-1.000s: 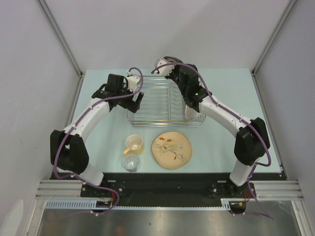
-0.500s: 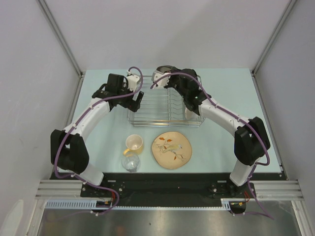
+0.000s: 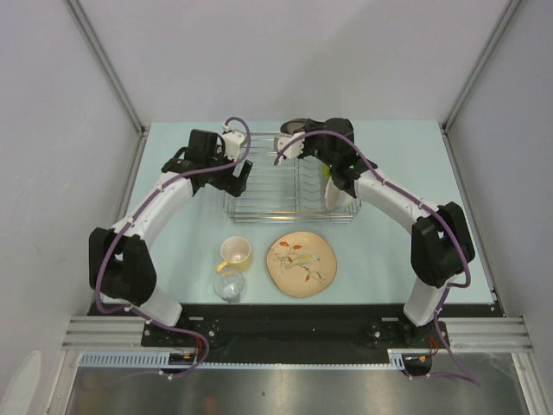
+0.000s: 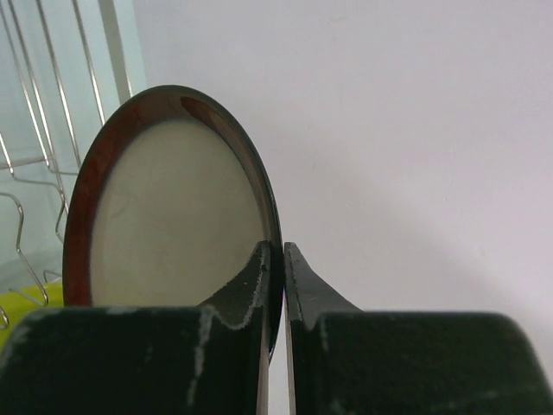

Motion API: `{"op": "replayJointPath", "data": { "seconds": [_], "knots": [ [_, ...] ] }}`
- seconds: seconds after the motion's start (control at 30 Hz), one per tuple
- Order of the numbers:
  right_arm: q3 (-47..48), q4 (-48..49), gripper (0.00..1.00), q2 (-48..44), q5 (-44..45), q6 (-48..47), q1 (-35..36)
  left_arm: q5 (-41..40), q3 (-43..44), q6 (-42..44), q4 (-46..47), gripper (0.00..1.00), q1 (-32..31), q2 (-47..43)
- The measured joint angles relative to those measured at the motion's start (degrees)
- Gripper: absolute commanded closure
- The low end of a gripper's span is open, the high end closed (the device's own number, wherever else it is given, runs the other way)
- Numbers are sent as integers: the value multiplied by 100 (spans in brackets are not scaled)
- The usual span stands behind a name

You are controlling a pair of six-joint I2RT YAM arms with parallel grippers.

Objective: Load the mixed dishes into the dish rack

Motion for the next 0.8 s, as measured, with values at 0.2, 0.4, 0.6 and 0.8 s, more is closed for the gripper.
{"op": "replayJointPath", "data": {
  "seconds": [0.2, 0.4, 0.6, 0.8],
  "knots": [
    [0, -227, 100, 0, -304, -319, -46, 0, 0, -68, 7, 1, 0, 46],
    [0, -330, 100, -4, -573, -516, -63, -2, 0, -76, 9, 1, 0, 46],
    [-33, -435, 100, -103, -772, -461, -151, -4, 0, -76, 66, 1, 0, 50],
    [-256, -337, 100, -363, -999, -334, -358, -4, 0, -138, 83, 2, 0, 61]
  ]
}}
